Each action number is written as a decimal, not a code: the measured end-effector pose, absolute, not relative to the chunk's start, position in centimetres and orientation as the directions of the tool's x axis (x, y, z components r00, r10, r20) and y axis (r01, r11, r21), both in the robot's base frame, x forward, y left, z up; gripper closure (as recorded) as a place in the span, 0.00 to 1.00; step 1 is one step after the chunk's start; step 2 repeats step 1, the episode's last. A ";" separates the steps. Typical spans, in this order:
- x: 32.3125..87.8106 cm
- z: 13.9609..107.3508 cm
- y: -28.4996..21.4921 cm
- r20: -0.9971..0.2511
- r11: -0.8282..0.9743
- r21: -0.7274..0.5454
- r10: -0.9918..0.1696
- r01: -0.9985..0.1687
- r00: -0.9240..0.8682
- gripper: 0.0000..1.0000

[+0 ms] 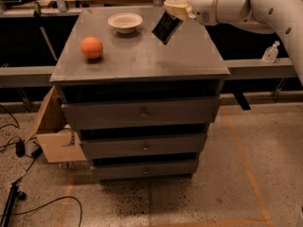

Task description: Pick rxbar chocolate

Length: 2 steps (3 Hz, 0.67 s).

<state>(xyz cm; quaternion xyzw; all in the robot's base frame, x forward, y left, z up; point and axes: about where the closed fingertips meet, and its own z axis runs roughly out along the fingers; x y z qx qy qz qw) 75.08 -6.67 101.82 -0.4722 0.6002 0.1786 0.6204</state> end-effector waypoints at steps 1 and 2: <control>75.1 101.8 -6.7 -0.913 0.490 -0.371 -0.345 -0.789 0.216 1.00; 75.1 101.8 -6.7 -0.913 0.490 -0.371 -0.345 -0.789 0.216 1.00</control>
Offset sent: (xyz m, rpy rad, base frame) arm 0.0000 0.0000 0.0000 0.0000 0.0000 0.0000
